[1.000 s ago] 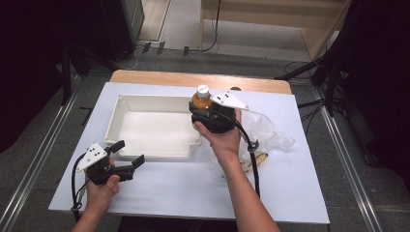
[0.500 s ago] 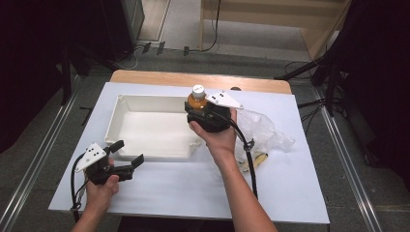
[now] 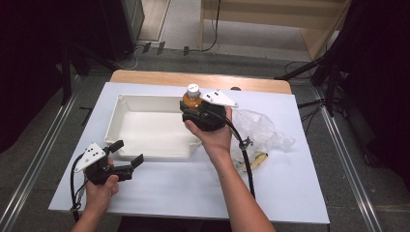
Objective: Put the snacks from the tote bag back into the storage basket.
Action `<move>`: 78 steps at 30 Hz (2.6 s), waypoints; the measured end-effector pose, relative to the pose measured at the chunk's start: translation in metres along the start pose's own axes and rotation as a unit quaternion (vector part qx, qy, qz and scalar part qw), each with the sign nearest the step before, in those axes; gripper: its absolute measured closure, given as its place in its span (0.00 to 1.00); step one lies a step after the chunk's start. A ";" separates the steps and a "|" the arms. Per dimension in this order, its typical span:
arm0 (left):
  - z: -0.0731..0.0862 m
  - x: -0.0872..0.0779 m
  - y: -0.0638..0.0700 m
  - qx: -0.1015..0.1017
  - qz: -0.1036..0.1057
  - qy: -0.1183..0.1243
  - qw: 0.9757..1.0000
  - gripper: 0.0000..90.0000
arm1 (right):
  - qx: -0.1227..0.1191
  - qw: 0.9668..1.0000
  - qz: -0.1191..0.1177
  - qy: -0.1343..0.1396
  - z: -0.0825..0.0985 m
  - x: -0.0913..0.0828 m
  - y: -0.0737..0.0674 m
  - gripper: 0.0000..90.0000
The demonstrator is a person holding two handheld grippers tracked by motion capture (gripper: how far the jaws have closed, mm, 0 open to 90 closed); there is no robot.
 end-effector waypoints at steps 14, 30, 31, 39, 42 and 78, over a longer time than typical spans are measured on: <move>0.000 -0.001 -0.001 -0.001 0.001 0.000 1.000 0.06 | 0.000 1.000 -0.005 -0.005 0.003 0.007 -0.005 0.34; 0.000 0.000 -0.001 0.001 0.001 -0.002 1.000 0.06 | -0.004 1.000 -0.011 -0.010 0.010 0.010 -0.009 0.34; 0.000 -0.001 -0.001 0.001 0.001 -0.002 1.000 0.06 | -0.004 1.000 -0.011 -0.012 0.011 0.011 -0.008 0.34; 0.000 -0.001 -0.001 0.002 0.000 -0.003 1.000 0.06 | 0.000 1.000 -0.012 -0.015 0.019 0.013 -0.005 0.34; 0.000 -0.001 -0.001 0.002 0.001 -0.002 1.000 0.06 | -0.001 1.000 -0.011 -0.016 0.020 0.013 -0.005 0.34; -0.001 -0.002 -0.003 -0.001 0.000 0.003 1.000 0.06 | -0.005 0.999 -0.002 -0.045 0.050 0.028 -0.002 0.34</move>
Point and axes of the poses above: each handheld gripper's, and its own axes: x roughly forward along the jaws, z roughly out of its underside, y roughly to its right, the point moved 8 cm from there along x, roughly forward along the jaws, and after that the axes turned 1 degree about z, right-handed, at the moved point
